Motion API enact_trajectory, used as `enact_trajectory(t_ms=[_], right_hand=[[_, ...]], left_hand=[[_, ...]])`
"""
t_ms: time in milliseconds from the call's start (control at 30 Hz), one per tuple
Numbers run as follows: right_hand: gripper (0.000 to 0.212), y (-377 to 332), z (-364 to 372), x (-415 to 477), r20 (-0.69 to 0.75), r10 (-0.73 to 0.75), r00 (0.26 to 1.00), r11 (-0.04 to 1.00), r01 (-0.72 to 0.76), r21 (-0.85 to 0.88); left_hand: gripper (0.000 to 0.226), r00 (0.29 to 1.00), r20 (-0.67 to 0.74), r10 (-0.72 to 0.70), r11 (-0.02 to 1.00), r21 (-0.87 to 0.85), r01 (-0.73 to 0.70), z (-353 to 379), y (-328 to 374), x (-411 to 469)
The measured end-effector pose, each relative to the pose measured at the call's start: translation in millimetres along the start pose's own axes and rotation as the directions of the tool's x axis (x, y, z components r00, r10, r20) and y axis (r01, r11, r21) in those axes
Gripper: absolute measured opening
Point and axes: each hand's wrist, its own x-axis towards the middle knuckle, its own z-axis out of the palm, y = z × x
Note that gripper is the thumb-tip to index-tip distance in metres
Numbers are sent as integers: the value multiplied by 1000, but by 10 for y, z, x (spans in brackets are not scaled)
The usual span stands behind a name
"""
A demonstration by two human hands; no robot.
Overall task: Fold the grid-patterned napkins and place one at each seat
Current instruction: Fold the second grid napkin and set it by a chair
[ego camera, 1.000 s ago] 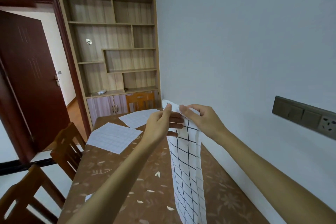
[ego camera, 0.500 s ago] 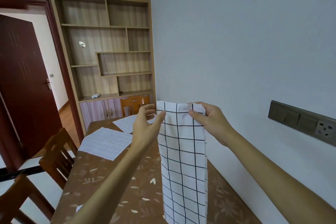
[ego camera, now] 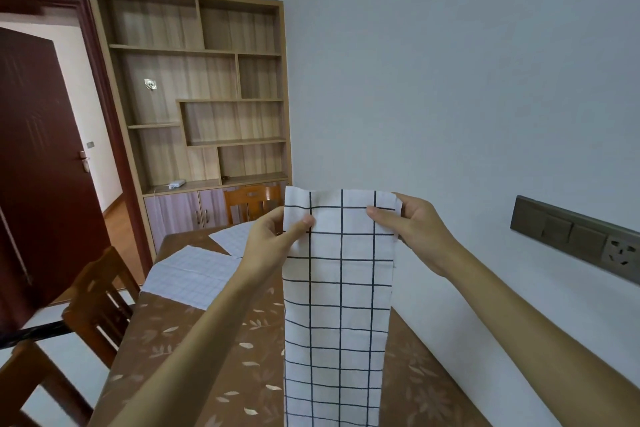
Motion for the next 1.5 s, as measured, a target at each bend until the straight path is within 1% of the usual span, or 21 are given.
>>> enact_trajectory(t_ms=[100,200,333,400,467,533,667,767,833,900,933,967,1000,1100,1200,1267,1333,1367,1433,1467,1500], right_hand=[[23,20,-11,10,65,26,998,1000,-26,-8],[24,74,1,0,140,48,989,997,-38,-69],[19,196,8,2,94,49,994,985,-32,-171],[17,209,0,-15,74,35,997,987,-23,-159],[16,202,-16,-37,59,21,998,990,-12,-144],[15,194,-40,-53,46,18,999,990,-11,-144],[15,185,-116,-92,36,23,999,987,-17,-159],[16,176,-198,-115,26,25,999,984,-20,-177],[25,148,-245,-127,33,20,999,981,-13,-196],[49,97,-270,-145,46,29,999,981,-20,-192],[58,80,-279,-157,47,34,998,984,-25,-176],[62,73,-290,-160,40,37,999,987,-31,-159],[62,65,-298,-168,36,36,999,989,-31,-144],[50,76,-324,-190,33,16,999,998,-13,-69],[45,93,-354,-201,66,-7,998,1000,7,-1],[49,106,-372,-206,97,3,995,998,-9,54],[50,90,-365,-217,98,40,994,996,-48,80],[47,82,-353,-226,88,46,995,997,-51,61],[24,79,-331,-244,48,8,999,999,-6,-47],[24,80,-322,-253,41,-2,999,995,6,-98],[36,99,-321,-254,42,5,999,993,0,-118]], left_hand=[[12,998,-37,54,999,3,-54,-23,67,8],[11,994,-62,93,995,27,-92,-61,108,1],[13,993,-42,112,992,61,-110,-99,122,-35],[18,992,12,126,986,111,-127,-129,131,-58],[25,986,101,131,973,175,-147,-163,115,-80],[26,981,159,116,966,212,-148,-203,85,-97],[22,981,167,97,944,296,-144,-279,77,-110],[17,980,164,111,940,302,-157,-301,105,-100],[14,980,159,121,946,279,-162,-290,135,-101],[10,979,155,130,952,257,-167,-268,168,-109],[10,981,148,125,957,244,-159,-252,185,-114],[13,983,143,118,961,234,-149,-242,185,-110],[17,985,135,107,963,231,-137,-232,189,-103],[35,986,135,100,959,249,-132,-208,187,-76],[44,990,105,95,978,178,-113,-186,212,-80],[34,990,90,107,980,156,-120,-170,233,-96],[8,987,113,115,973,189,-135,-161,245,-105],[12,986,121,118,968,209,-142,-156,235,-108],[25,988,99,118,969,207,-136,-138,218,-115],[27,989,73,132,971,192,-144,-125,221,-120],[29,987,53,153,971,178,-161,-126,210,-117]])
